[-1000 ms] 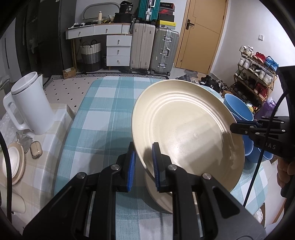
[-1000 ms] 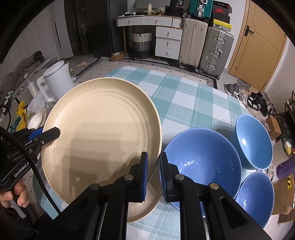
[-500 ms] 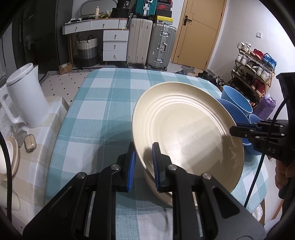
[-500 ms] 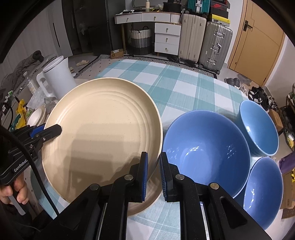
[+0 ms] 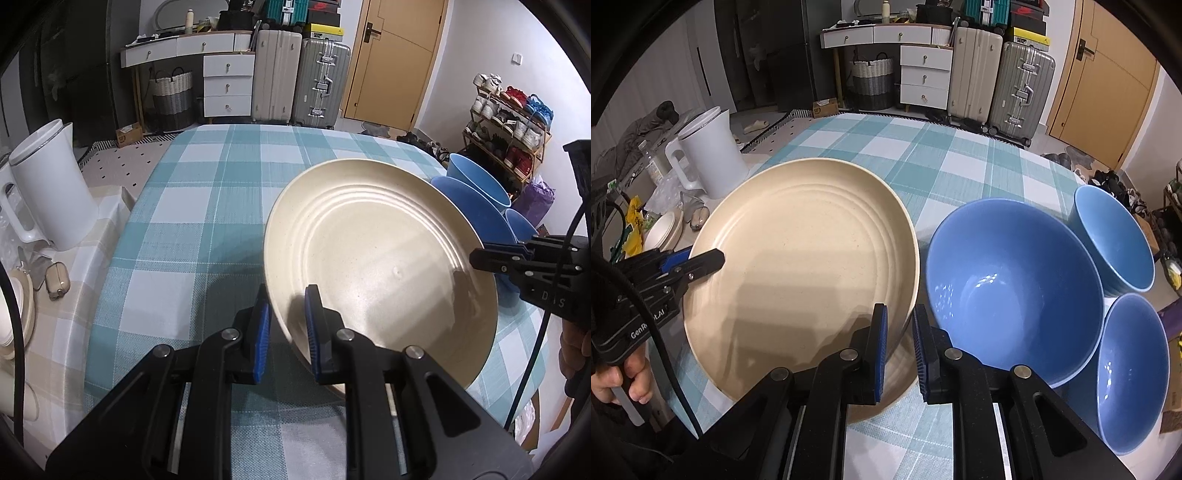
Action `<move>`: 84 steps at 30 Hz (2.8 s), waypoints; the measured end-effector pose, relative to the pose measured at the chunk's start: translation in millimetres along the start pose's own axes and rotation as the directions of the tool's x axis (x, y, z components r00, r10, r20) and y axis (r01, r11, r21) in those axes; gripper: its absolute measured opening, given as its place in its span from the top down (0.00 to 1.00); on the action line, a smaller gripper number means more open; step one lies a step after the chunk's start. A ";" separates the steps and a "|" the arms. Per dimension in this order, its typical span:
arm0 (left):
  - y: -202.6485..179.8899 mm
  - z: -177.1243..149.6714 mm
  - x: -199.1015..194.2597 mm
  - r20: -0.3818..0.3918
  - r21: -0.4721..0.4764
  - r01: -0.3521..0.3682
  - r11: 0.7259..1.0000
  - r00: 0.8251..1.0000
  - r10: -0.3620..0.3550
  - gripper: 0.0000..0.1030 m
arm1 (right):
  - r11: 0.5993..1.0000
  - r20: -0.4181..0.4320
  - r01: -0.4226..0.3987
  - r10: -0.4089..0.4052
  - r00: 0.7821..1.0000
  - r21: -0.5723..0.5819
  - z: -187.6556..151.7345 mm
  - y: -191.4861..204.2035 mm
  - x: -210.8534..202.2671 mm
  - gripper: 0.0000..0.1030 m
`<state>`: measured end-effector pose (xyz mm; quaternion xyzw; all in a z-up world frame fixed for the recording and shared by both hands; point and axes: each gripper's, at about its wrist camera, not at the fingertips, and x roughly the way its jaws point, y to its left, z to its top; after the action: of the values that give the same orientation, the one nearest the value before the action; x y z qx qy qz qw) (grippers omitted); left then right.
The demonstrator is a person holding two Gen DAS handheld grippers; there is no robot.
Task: Organize plates and bowls
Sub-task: 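Carry the raised cream plate with the left tool over the stacked cream plates, then lower the cream plate onto the stack and open the left tool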
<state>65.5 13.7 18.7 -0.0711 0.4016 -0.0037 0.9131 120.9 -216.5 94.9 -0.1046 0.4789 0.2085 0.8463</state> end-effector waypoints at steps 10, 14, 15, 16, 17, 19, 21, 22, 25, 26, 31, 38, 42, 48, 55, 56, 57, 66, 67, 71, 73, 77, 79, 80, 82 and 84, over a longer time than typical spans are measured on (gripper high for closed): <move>-1.0 -6.2 14.1 -0.018 0.016 0.001 1.000 1.000 0.000 0.87 | 1.000 -0.017 0.001 0.000 1.000 0.011 -13.1 -1.6 8.2 0.85; -0.2 -7.6 25.1 -0.033 0.016 -0.001 1.000 0.999 0.002 0.86 | 1.000 -0.024 0.006 -0.006 1.000 0.009 -15.3 -0.8 12.9 0.85; -0.2 -8.6 26.8 -0.036 0.015 -0.001 1.000 0.999 0.001 0.86 | 1.000 -0.026 0.007 -0.007 1.000 0.010 -16.1 -1.1 14.7 0.85; -0.1 -9.2 28.9 -0.038 0.016 0.000 1.000 0.999 0.001 0.86 | 1.000 -0.028 0.008 -0.007 1.000 0.012 -16.3 -1.9 16.2 0.85; -0.1 -9.5 31.1 -0.039 0.016 -0.001 1.000 0.999 0.002 0.86 | 1.000 -0.031 0.010 -0.010 0.999 0.012 -16.9 -2.0 18.3 0.85; -0.2 -10.3 36.3 -0.043 0.017 -0.005 1.000 0.999 0.006 0.86 | 1.000 -0.034 0.014 -0.013 0.999 0.008 -19.0 -1.9 20.8 0.85; -0.6 -11.0 41.2 -0.049 0.017 -0.007 1.000 0.999 0.008 0.86 | 1.000 -0.040 0.017 -0.017 0.999 0.012 -20.6 -2.2 23.9 0.85; -0.8 -11.2 43.4 -0.051 0.018 -0.009 1.000 0.999 0.010 0.86 | 1.000 -0.043 0.020 -0.020 0.999 0.009 -21.2 -2.1 25.0 0.85; -1.3 -11.0 50.5 -0.058 0.015 0.001 1.000 0.998 0.000 0.86 | 0.999 -0.045 0.038 -0.038 0.998 0.001 -22.1 -1.6 27.4 0.85; -1.6 -10.5 52.4 -0.059 0.015 0.000 1.000 0.998 0.001 0.86 | 0.999 -0.048 0.038 -0.038 0.998 0.003 -22.8 -2.3 28.4 0.85; -5.9 -12.2 56.2 -0.056 0.031 -0.001 1.000 0.998 0.003 0.86 | 0.999 -0.057 0.050 -0.050 0.997 0.002 -25.1 -3.0 31.5 0.85; -9.8 -15.5 57.4 -0.051 0.048 -0.017 0.999 0.999 0.019 0.85 | 0.997 -0.050 0.076 -0.076 0.996 -0.013 -27.8 0.1 32.4 0.85; -13.5 -17.5 57.8 -0.047 0.069 -0.034 0.997 0.998 0.038 0.84 | 0.996 -0.052 0.085 -0.086 0.995 -0.013 -28.5 1.1 33.0 0.85; -17.1 -19.8 59.8 -0.051 0.080 -0.040 0.996 0.998 0.044 0.83 | 0.996 -0.051 0.093 -0.093 0.994 -0.010 -29.6 0.5 31.7 0.85; -23.3 -23.2 62.8 -0.046 0.108 -0.065 0.992 0.996 0.071 0.82 | 0.993 -0.056 0.114 -0.116 0.992 -0.028 -32.6 1.9 35.3 0.85; -24.5 -23.6 62.7 -0.044 0.115 -0.070 0.991 0.996 0.076 0.82 | 0.993 -0.056 0.115 -0.116 0.992 -0.027 -33.1 1.4 35.5 0.85; -25.6 -24.2 62.6 -0.041 0.121 -0.076 0.990 0.996 0.082 0.82 | 0.993 -0.055 0.118 -0.119 0.991 -0.029 -33.5 1.4 36.2 0.85; -27.7 -27.5 65.0 -0.058 0.130 -0.079 0.988 0.995 0.087 0.80 | 0.990 -0.038 0.133 -0.135 0.990 -0.039 -39.6 4.6 37.9 0.84; -26.0 -26.9 64.5 -0.060 0.123 -0.071 0.990 0.995 0.078 0.80 | 0.991 -0.039 0.129 -0.131 0.991 -0.037 -40.8 4.5 37.8 0.84; -19.1 -24.5 63.7 -0.081 0.087 -0.027 0.996 0.996 0.034 0.78 | 0.994 -0.050 0.102 -0.104 0.993 -0.027 -44.2 1.0 40.3 0.82; -17.1 -23.7 62.7 -0.093 0.081 -0.008 0.997 0.996 0.015 0.71 | 0.996 -0.047 0.082 -0.083 0.995 -0.018 -44.5 -1.3 39.0 0.80; -13.7 -20.2 54.5 -0.102 0.047 0.056 0.997 0.993 -0.051 0.50 | 1.000 -0.019 0.031 -0.031 0.999 0.003 -42.3 -4.3 28.2 0.59; -13.1 -17.7 46.6 -0.089 0.041 0.076 0.996 0.993 -0.072 0.42 | 1.000 0.015 -0.007 0.007 1.000 0.025 -41.4 -6.0 18.8 0.44; -13.2 -16.3 42.6 -0.082 0.041 0.081 0.996 0.994 -0.077 0.40 | 0.999 0.028 -0.027 0.026 0.999 0.034 -41.0 -6.7 14.9 0.35; -13.8 -13.6 33.0 -0.067 0.040 0.085 0.996 0.994 -0.083 0.28 | 0.996 0.046 -0.069 0.067 0.997 0.048 -40.8 -7.8 8.4 0.25; -14.7 -10.8 23.6 -0.046 0.032 0.091 0.995 0.995 -0.090 0.18 | 0.993 0.052 -0.110 0.108 0.993 0.046 -41.2 -8.1 2.9 0.18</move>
<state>74.3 -3.8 -3.8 -0.0733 0.4180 -0.0537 0.9039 94.3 -238.5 70.9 -0.0525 0.4676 0.2454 0.8476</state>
